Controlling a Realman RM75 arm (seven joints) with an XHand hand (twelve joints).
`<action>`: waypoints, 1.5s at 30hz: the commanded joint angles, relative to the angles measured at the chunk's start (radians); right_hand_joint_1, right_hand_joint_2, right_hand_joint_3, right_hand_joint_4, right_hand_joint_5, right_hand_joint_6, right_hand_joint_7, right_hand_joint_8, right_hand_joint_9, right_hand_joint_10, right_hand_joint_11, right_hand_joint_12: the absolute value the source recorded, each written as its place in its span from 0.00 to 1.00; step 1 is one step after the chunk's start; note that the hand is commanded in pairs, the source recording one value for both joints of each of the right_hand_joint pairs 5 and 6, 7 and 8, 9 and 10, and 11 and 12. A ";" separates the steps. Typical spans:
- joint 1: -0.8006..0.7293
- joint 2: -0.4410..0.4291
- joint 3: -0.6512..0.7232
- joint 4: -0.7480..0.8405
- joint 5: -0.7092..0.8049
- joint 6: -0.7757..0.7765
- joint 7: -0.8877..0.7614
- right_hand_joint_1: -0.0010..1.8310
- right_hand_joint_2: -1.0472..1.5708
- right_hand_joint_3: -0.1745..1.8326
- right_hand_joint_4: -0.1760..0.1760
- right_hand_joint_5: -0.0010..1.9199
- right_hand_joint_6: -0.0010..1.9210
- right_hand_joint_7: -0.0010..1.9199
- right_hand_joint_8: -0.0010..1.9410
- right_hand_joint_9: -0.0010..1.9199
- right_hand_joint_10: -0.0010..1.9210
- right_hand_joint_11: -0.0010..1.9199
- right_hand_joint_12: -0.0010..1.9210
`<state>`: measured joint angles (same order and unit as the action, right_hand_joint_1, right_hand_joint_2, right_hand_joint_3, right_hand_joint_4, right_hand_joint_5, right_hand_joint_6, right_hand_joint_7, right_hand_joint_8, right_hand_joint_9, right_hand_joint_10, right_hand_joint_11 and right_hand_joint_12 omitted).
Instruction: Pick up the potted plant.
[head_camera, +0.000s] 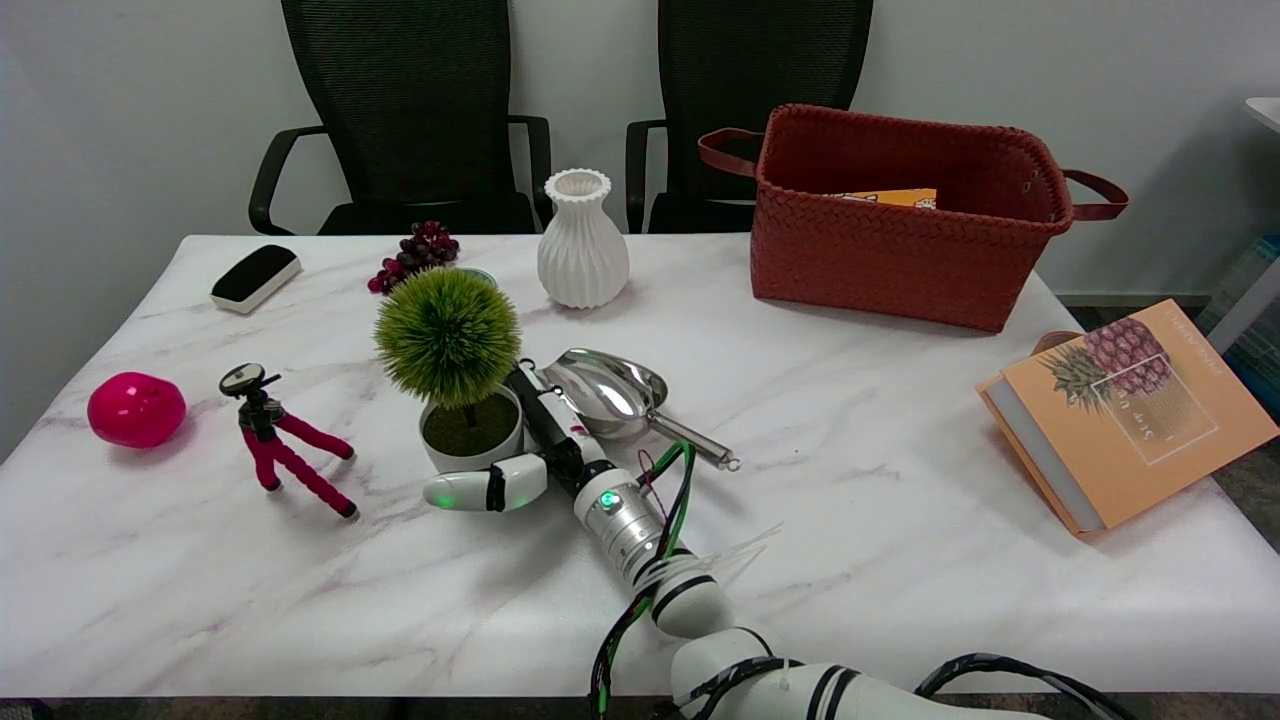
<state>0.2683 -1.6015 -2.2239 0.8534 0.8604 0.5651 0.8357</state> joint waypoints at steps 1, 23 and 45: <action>0.011 -0.007 -0.002 -0.018 -0.001 -0.005 0.003 0.58 0.32 0.37 0.50 0.00 0.00 0.11 0.11 0.00 0.00 0.20 0.20; 0.015 -0.007 0.001 -0.020 -0.025 -0.008 -0.007 0.72 0.32 0.35 0.50 0.00 0.00 0.21 0.20 0.07 0.07 0.34 0.34; 0.011 0.001 0.003 -0.016 -0.025 0.001 -0.001 0.69 0.37 0.42 0.50 0.31 0.31 0.57 0.56 0.34 0.33 0.75 0.75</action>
<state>0.2820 -1.6064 -2.2222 0.8345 0.8381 0.5626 0.8320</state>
